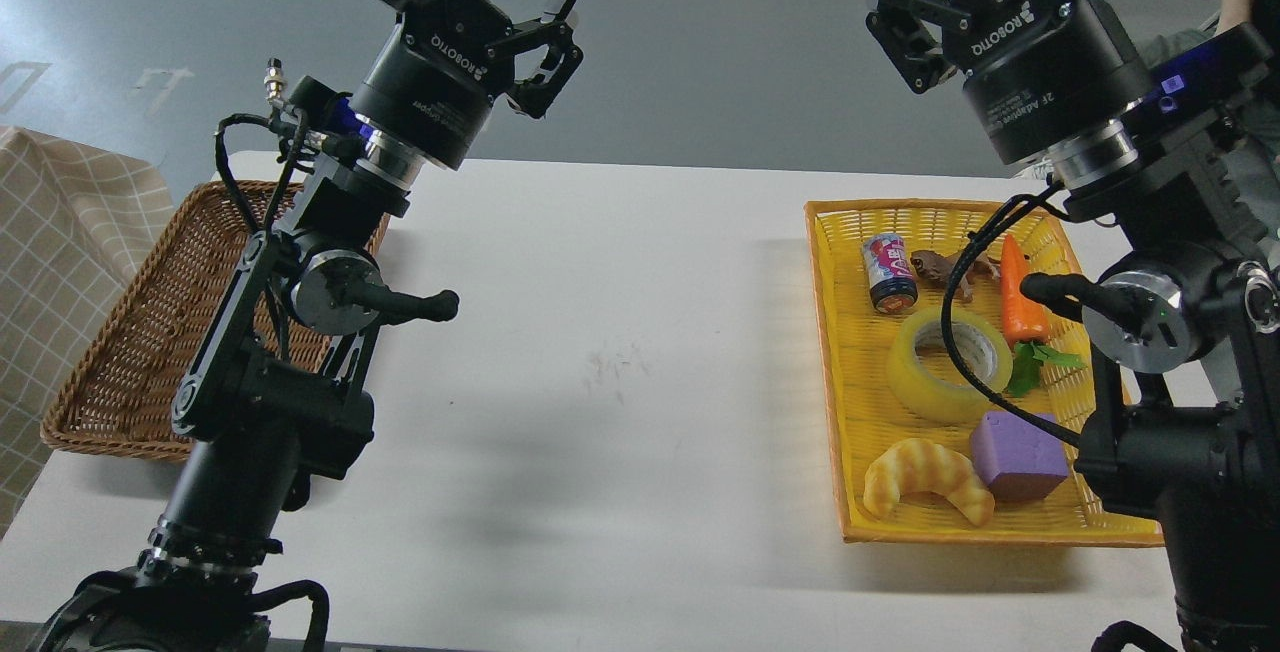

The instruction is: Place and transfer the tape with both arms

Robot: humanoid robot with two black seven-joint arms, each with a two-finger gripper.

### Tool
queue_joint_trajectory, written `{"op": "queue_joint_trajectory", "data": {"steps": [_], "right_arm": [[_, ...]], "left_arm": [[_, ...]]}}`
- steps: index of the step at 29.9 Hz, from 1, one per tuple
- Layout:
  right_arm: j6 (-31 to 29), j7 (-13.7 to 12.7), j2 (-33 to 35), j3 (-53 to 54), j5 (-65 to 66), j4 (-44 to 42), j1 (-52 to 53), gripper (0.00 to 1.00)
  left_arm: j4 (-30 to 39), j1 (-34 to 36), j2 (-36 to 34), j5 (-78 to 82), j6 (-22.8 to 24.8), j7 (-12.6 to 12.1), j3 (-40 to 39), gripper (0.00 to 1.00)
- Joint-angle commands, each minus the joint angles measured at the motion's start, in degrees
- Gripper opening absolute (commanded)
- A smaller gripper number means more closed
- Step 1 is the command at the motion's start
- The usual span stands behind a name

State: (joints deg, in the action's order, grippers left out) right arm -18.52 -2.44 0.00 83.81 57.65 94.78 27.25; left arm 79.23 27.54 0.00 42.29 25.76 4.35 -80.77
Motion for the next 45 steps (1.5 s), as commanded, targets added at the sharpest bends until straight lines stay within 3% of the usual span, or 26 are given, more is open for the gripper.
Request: {"op": "queue_joint_trajectory", "data": {"steps": [1,7,45], "right_arm": [[0.5,0.0,0.0,-0.1,0.3,0.0,-0.2,1.00],[0.6,0.2,0.0,-0.3,0.2,0.7,-1.9,1.00],[0.1,0.3,0.0,-0.1,0.0,2.4,-5.1,1.00]], "left_arm": [[0.2,-0.1,0.0,0.2,-0.3,-0.3,0.7,0.98],[0.2,-0.3,0.0,0.1,-3.6,-0.1,1.8,0.98],[1.6,-1.6,0.0,-0.5,-2.8,0.0,1.8,0.98]]}}
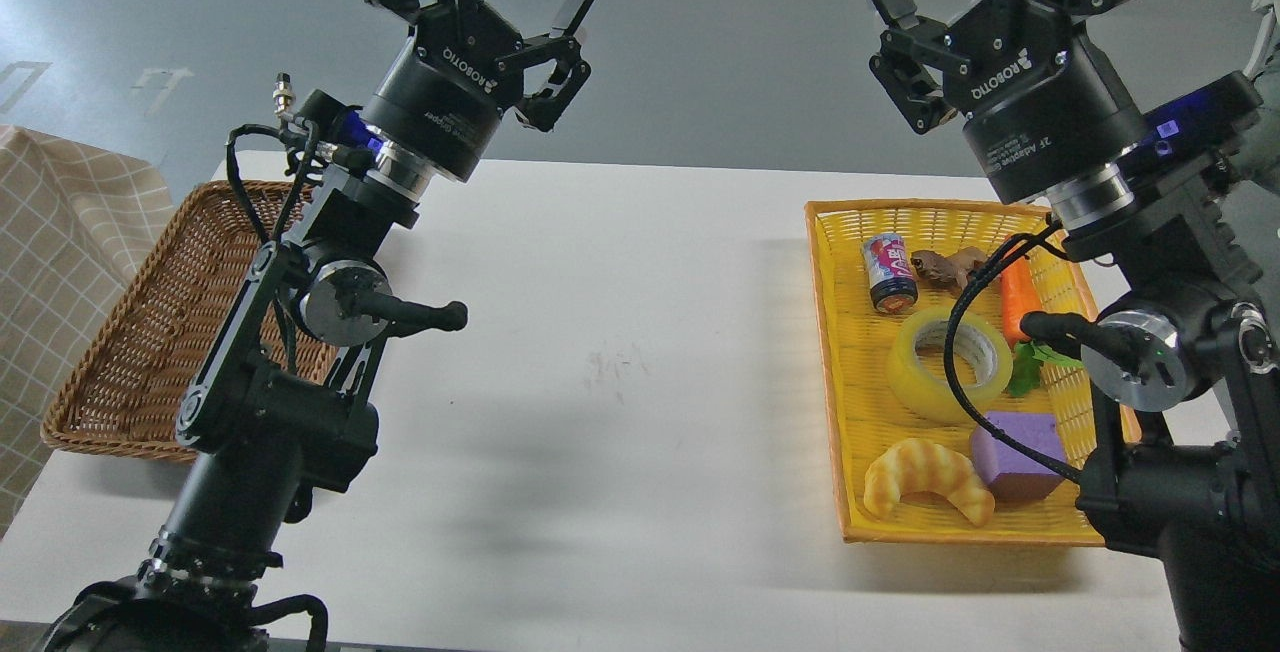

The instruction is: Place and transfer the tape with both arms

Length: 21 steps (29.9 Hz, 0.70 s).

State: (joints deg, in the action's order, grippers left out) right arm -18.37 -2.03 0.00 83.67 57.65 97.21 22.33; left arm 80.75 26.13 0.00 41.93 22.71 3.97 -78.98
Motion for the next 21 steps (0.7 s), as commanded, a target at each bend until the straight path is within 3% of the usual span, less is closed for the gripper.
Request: {"op": "queue_joint_trajectory", "data": {"steps": [1,21], "right_arm": [[0.0,-0.1,0.0,0.0,0.0,0.0,-0.2,1.00],[-0.3,-0.1,0.0,0.3,0.0,-0.2,0.1,1.00]], "left_arm": [[0.1,0.0,0.0,-0.6,0.5,0.5,0.0,0.98],[0.0,0.2,0.0,-2.2,0.8,0.4,0.0,0.98]]}}
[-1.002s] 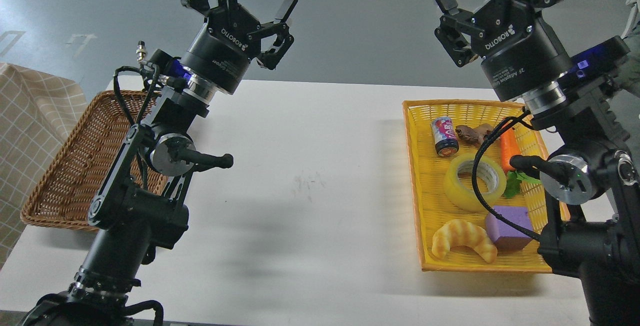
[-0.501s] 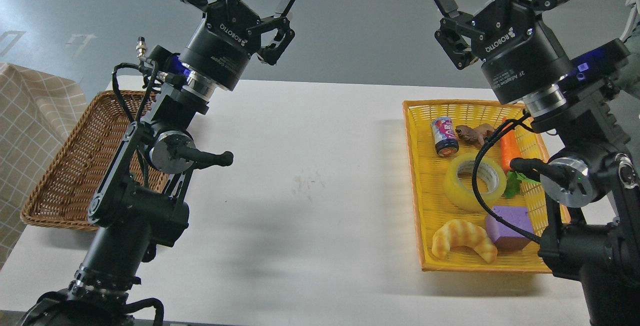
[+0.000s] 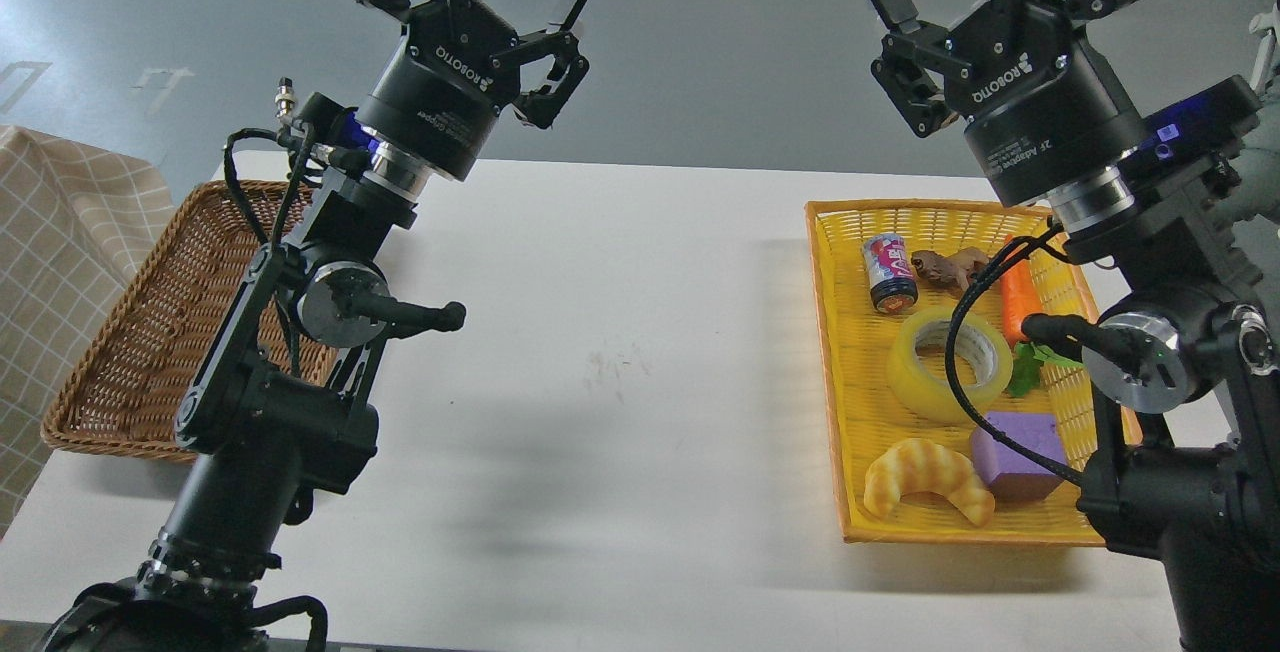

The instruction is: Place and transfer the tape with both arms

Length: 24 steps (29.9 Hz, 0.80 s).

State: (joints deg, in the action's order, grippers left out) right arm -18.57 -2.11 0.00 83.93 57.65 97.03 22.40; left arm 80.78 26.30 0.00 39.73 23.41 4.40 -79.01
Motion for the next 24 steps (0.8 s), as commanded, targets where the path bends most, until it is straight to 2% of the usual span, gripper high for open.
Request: {"op": "queue_joint_trajectory", "data": {"steps": [1,24], "right_arm": [[-0.1,0.0,0.0,0.0,0.0,0.0,0.0,1.00],[0.0,0.0,0.0,0.2,0.0,0.4,0.4,1.00]], "left_arm": [[0.0,0.0,0.0,0.0,0.1,0.0,0.1,0.98],[0.2,-0.1,0.0,0.1,0.0,0.0,0.1,0.98]]}}
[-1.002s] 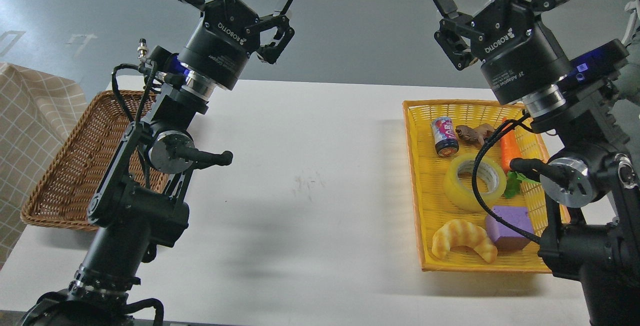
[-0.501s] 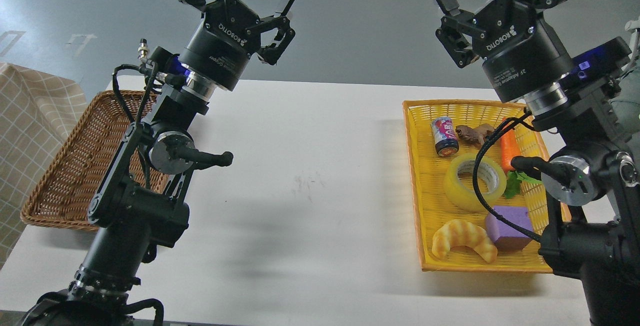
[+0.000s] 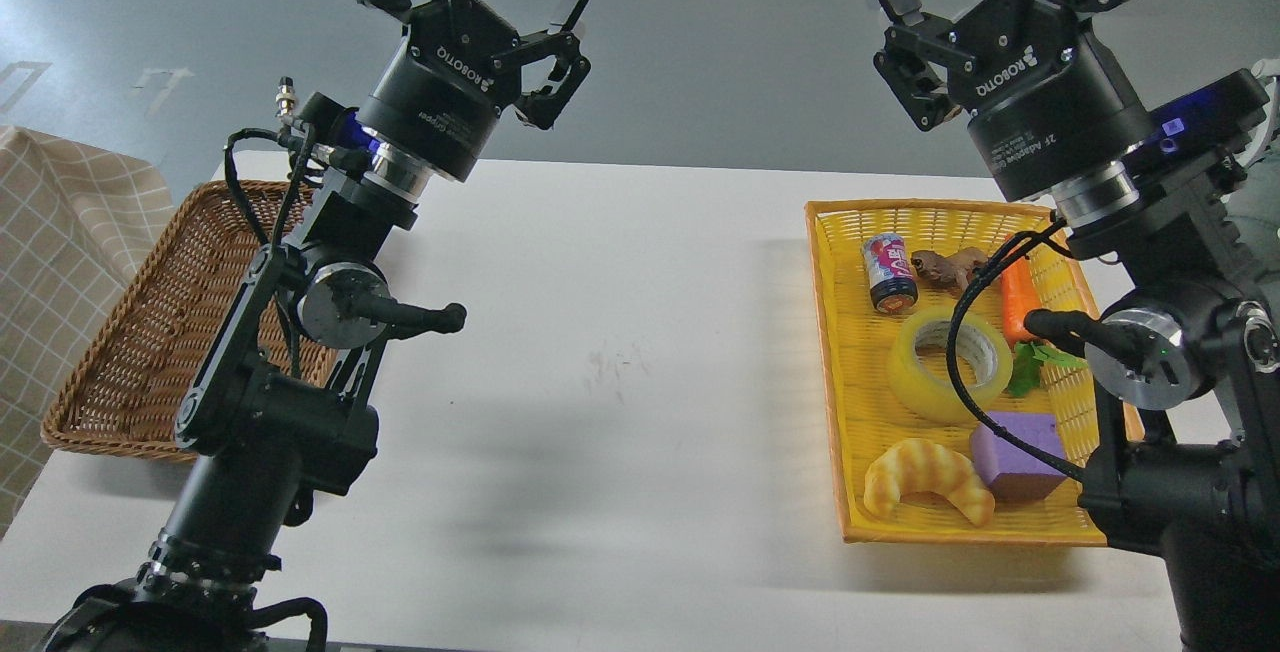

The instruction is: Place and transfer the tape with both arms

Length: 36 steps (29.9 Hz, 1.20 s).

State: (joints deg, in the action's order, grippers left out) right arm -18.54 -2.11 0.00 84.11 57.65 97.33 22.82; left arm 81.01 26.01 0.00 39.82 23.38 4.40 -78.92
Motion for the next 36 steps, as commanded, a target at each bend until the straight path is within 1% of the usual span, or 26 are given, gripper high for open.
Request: {"op": "queue_joint_trajectory", "data": {"steps": [1,28,36], "right_arm": [[0.0,0.0,0.0,0.0,0.0,0.2,0.0,1.00],[0.0,0.1,0.0,0.0,0.1,0.4,0.6,1.00],[-0.1,0.1,0.0,-0.4,0.1,1.8,0.5,1.00]], "left_arm": [[-0.1,0.3,0.0,0.0,0.0,0.0,0.0,0.98],[-0.1,0.5,0.0,0.0,0.0,0.0,0.0,0.98],[-0.1,0.6,0.0,0.0,0.0,0.1,0.0,0.98]]}}
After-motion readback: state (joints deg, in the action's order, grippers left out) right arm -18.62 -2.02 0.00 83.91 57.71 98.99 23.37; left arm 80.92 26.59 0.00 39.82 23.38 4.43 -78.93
